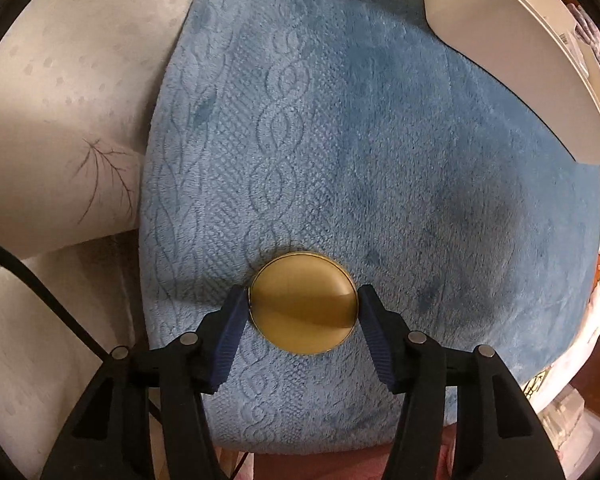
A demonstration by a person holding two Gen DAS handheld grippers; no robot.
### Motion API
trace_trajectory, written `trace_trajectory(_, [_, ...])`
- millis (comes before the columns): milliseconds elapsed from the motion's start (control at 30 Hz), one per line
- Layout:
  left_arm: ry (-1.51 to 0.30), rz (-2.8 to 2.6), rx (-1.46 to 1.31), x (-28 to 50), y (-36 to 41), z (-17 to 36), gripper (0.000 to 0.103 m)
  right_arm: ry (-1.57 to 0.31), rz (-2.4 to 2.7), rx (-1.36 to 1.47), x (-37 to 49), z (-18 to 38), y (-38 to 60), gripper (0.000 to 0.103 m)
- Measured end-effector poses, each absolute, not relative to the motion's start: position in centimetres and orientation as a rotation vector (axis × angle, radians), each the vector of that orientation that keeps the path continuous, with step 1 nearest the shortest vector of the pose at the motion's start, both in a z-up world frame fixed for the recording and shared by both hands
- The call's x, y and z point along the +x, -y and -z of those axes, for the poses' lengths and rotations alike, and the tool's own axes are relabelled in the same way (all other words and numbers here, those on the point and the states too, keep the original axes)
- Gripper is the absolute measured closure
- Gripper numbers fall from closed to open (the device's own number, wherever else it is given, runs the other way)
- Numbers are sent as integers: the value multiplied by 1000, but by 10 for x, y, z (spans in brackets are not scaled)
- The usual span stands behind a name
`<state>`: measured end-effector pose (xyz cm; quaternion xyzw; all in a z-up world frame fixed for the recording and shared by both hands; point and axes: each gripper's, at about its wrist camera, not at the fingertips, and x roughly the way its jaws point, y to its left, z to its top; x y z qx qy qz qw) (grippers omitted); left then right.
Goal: Organize rigid objects
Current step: 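Lift the gold compact and pink roller and carry both over the tray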
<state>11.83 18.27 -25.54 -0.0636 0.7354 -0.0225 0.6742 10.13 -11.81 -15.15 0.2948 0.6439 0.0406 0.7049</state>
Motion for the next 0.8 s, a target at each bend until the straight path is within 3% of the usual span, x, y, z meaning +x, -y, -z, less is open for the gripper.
trace_trajectory(400, [-1686,72,-68,127,-156,245,44,-1394,-104,637,109,144,122,79])
trace_trajectory(800, [-1626,250,50,129,-50,186,44,-1289,-170,536,132,116,144,79])
